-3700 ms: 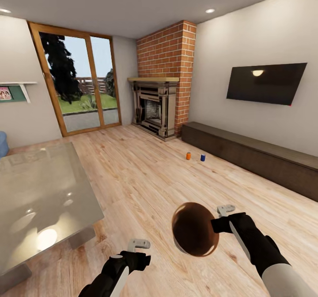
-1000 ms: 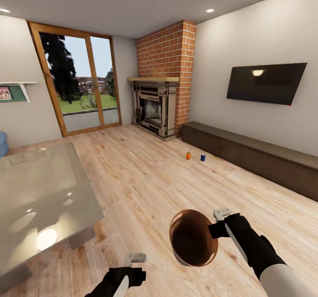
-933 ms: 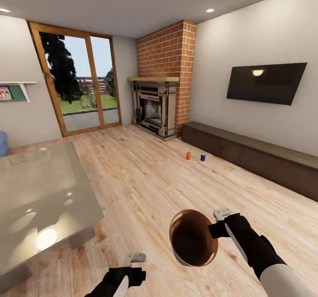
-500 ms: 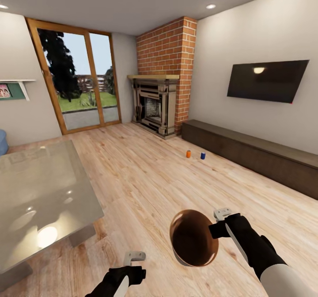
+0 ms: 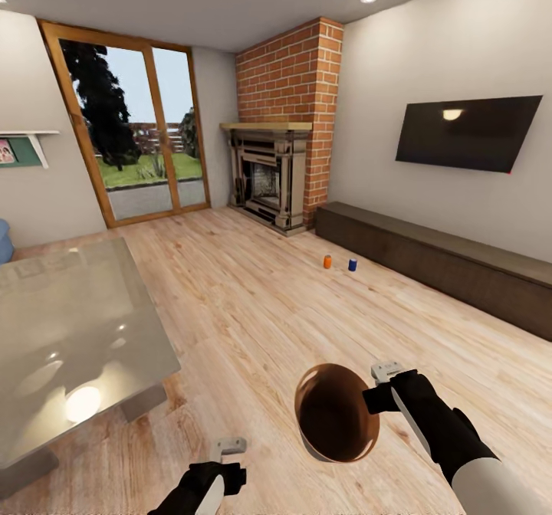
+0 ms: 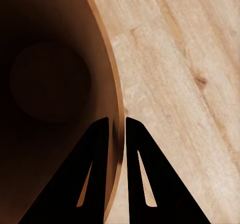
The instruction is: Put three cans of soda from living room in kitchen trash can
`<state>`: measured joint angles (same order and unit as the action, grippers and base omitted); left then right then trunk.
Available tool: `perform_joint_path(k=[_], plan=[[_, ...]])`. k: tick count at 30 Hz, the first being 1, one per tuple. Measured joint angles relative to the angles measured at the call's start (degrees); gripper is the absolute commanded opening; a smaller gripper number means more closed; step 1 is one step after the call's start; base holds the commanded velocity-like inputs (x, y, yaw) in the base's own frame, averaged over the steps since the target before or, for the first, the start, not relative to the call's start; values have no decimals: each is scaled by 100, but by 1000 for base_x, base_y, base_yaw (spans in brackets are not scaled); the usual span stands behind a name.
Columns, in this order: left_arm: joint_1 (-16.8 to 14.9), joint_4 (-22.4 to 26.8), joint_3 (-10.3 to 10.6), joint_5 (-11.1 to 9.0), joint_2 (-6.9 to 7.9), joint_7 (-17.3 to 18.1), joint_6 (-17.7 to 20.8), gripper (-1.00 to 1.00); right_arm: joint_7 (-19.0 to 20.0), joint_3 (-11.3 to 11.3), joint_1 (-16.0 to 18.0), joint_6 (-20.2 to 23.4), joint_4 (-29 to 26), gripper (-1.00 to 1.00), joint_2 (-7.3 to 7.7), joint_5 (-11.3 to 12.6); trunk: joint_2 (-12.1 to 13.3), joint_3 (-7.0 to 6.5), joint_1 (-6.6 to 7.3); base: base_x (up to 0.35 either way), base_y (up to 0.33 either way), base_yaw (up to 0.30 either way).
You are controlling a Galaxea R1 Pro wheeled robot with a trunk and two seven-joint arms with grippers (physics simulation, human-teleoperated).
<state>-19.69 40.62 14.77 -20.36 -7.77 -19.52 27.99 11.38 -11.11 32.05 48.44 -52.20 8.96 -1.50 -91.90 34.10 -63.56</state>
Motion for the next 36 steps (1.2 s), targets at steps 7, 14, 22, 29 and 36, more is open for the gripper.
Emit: perform_joint_path(k=[7,14,22,29,36], plan=[[2,-23,0,-128,7,-196,42,100,0,0,0,0,-1,-100,-1,1,0,65,0,0,0,0],[1,-33,1,-147,4,-282,41,100,2,-14,0,1,-1,-100,-5,14,0,129,0,0,0,0],[3,-36,1,-149,11,-316,46,100,1,-9,0,1,-2,-100,5,6,-239,310,-131,0,0,0],[8,-44,-17,-138,28,-328,42,100,1,-17,-1,0,-5,-100,-5,-9,-520,500,-285,0,0,0],[9,-50,-23,-136,35,-332,42,100,5,-23,-1,60,-21,-100,4,-34,-801,688,-439,0,0,0]])
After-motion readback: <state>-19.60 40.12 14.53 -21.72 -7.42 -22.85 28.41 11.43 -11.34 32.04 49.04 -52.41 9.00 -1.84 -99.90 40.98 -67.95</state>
